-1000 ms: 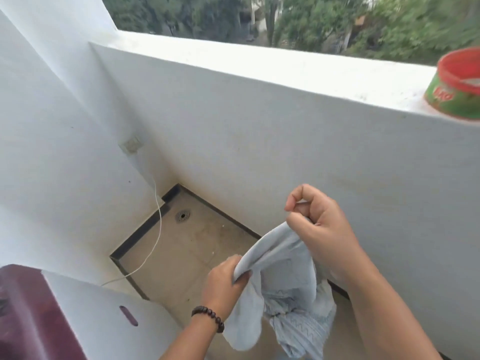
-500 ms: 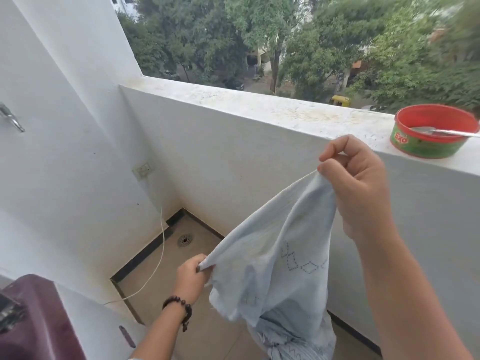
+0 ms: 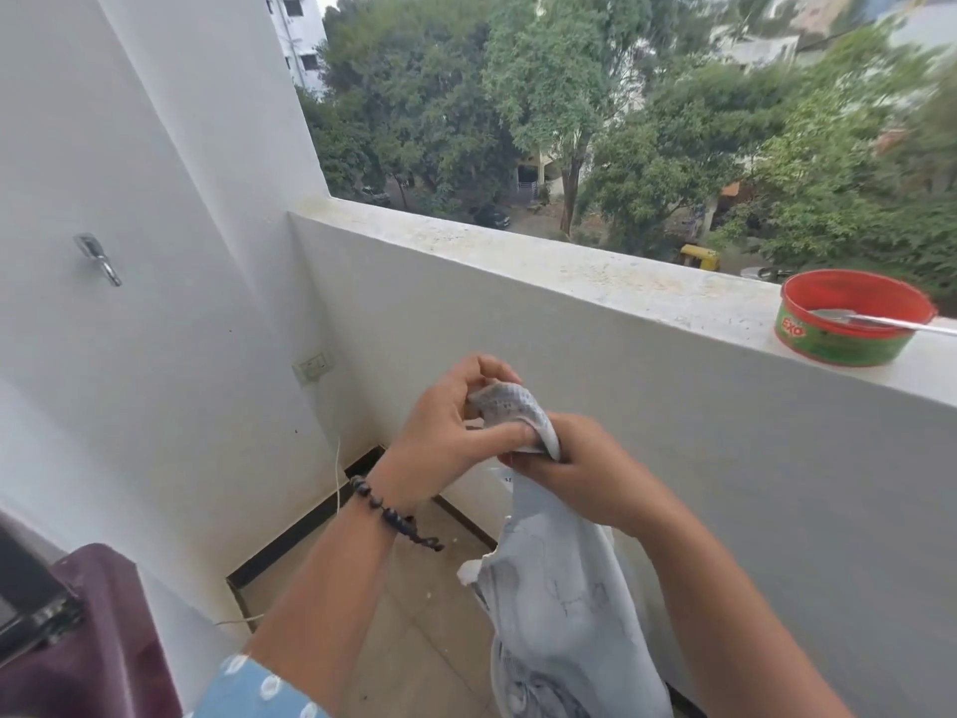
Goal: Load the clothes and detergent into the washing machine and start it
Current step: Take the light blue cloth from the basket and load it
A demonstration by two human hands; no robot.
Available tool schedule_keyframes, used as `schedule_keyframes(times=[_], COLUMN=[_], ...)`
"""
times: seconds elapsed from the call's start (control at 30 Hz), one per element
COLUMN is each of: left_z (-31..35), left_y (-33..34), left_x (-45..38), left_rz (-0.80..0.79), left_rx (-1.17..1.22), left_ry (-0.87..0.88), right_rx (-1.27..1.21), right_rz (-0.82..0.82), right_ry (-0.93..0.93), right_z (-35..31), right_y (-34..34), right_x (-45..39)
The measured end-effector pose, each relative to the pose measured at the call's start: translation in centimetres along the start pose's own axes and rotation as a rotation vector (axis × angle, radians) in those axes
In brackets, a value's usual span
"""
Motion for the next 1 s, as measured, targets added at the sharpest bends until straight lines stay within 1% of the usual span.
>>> schedule_keyframes(times=[0.07, 0.1, 0.17, 0.23, 0.3, 0.37, 0.47, 0.53, 0.63, 0.73, 0.8, 0.83, 0.87, 0.93, 1.0], left_z=[-0.2, -0.7, -2.5, -4.2, -5.2, -6.6, -8.5, -9.3, -8.9, -6.1, -3.2, -1.8, -0.3, 2.3, 4.6], left_y=[-1.1, -1.2, -0.1, 1.8, 3.4, 3.9, 3.7, 2.9, 1.1, -0.9, -1.4, -1.5, -1.4, -1.0, -0.1], left_x=[0.4, 0.8, 1.7, 2.9, 3.9, 4.7, 5.6, 6.1, 5.8, 4.4, 3.3, 2.9, 2.6, 2.3, 2.2], left_rz=[0.075, 0.072, 0.011, -0.087, -0.147, -0.158, -0.152, -0.114, -0.013, 0.14, 0.166, 0.161, 0.151, 0.111, 0.074], left_rx=[0.084, 0.089, 0.071, 0.087, 0.109, 0.093, 0.033, -0.008, 0.021, 0.109, 0.175, 0.19, 0.192, 0.162, 0.098], left_ry=[-0.005, -0.017, -0.089, -0.157, -0.195, -0.219, -0.258, -0.272, -0.249, -0.19, -0.106, -0.059, -0.013, 0.083, 0.182], right_rx=[-0.019, -0.036, -0.108, -0.179, -0.206, -0.259, -0.493, -0.559, -0.483, -0.365, -0.356, -0.364, -0.365, -0.268, -0.195], right_rz=[0.082, 0.122, 0.187, 0.235, 0.281, 0.33, 0.425, 0.465, 0.48, 0.521, 0.573, 0.562, 0.495, 0.252, 0.003], right_ry=[-0.038, -0.059, -0.091, -0.139, -0.223, -0.311, -0.379, -0.396, -0.372, -0.279, -0.183, -0.121, -0.073, -0.041, -0.058], right_z=[-0.7, -1.2, -2.6, -4.6, -6.5, -8.3, -9.8, -10.2, -10.1, -8.2, -6.5, -5.7, -5.2, -4.9, -4.9], right_y=[-1.6, -2.4, -3.9, -5.2, -6.6, -8.3, -11.6, -13.4, -14.9, -15.2, -14.9, -14.2, -13.0, -8.9, -4.0], right_x=[-0.1, 0.0, 0.3, 0.7, 1.4, 2.3, 3.7, 4.4, 4.8, 4.3, 3.9, 3.7, 3.5, 2.8, 2.9])
Point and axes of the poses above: each hand's wrist, its own x-axis away from the middle knuckle, its own y-axis out of the palm, z = x × y, the point moved 10 cm from there along -x, towards the middle knuckle, and after that the axes turned 6 degrees about z, right-handed, at the moved point
